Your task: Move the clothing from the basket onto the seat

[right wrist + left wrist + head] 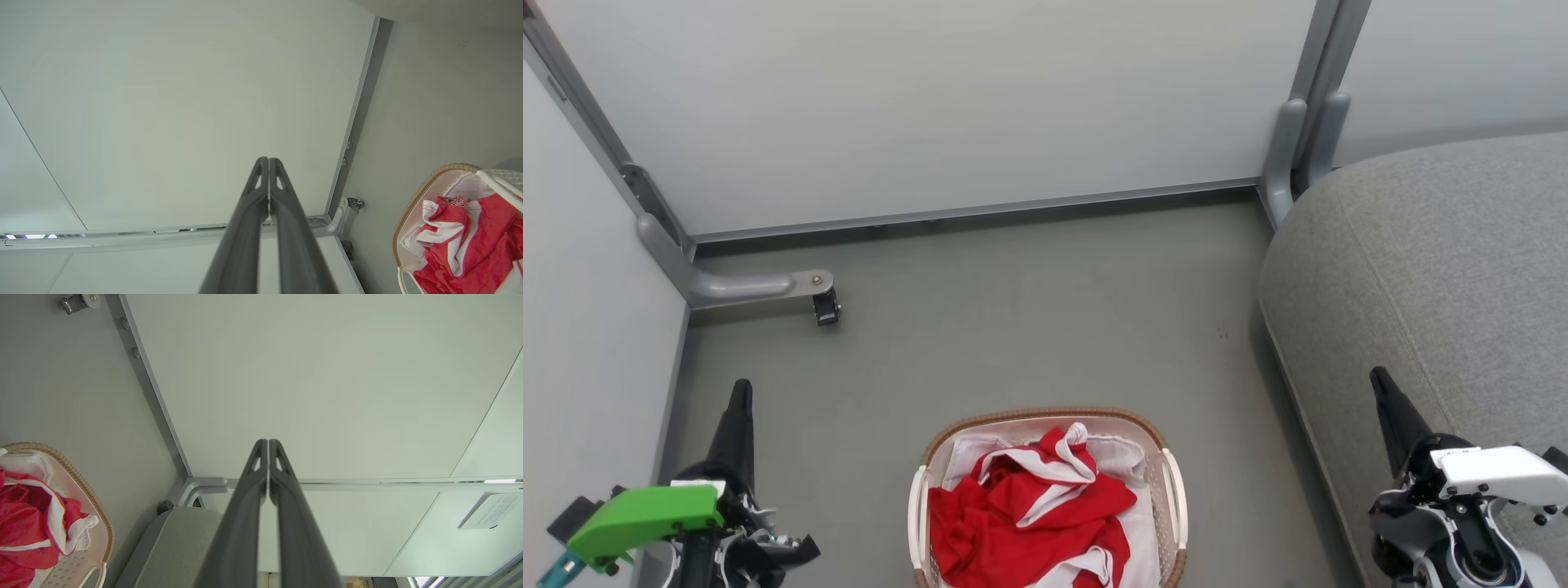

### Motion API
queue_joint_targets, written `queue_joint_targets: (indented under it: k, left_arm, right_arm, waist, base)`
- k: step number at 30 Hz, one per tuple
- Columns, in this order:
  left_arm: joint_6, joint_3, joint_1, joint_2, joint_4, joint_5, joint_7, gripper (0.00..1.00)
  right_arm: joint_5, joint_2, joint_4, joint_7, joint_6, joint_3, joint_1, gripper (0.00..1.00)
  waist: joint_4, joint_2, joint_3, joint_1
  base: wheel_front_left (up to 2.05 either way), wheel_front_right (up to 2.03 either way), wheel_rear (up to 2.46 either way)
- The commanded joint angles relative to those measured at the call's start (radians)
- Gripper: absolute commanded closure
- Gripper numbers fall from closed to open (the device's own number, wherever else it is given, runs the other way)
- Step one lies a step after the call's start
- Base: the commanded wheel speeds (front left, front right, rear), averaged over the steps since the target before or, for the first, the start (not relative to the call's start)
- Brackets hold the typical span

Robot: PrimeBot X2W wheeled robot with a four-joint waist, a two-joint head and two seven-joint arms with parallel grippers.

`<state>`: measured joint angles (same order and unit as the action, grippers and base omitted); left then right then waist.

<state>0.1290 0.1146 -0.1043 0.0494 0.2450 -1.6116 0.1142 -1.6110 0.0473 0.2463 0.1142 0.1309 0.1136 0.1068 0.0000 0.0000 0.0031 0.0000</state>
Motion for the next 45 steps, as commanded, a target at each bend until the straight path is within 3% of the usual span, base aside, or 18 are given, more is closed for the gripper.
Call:
queue_joint_targets:
  k: [1, 20, 29, 45]
  left_arm:
    - [0.000, -0.001, 0.002, -0.001, 0.004, 0.000, -0.001, 0.00]
    - [-0.001, -0.059, 0.056, -0.006, -0.010, 0.068, -0.076, 0.00]
    - [-0.005, -0.074, 0.070, -0.004, -0.042, 0.190, -0.115, 0.00]
    - [-0.054, -0.135, 0.100, -0.003, -0.118, 0.439, -0.174, 0.00]
  right_arm:
    - [0.000, -0.001, 0.004, -0.001, 0.000, 0.000, -0.002, 0.00]
    - [0.073, -0.008, 0.020, -0.076, 0.000, -0.038, -0.042, 0.00]
    - [0.175, -0.006, 0.007, -0.114, 0.000, -0.034, -0.049, 0.00]
    - [0.446, -0.003, -0.047, -0.174, 0.000, -0.033, -0.067, 0.00]
  waist:
    - [0.000, 0.0000, 0.000, 0.0000]
    - [0.000, 0.0000, 0.001, 0.0000]
    - [0.000, 0.0000, 0.002, 0.0000]
    - [0.001, 0.0000, 0.003, 0.0000]
  base:
    - [0.00, 0.00, 0.00]
    - [0.00, 0.00, 0.00]
    - [0.00, 0.00, 0.00]
    - [0.00, 0.00, 0.00]
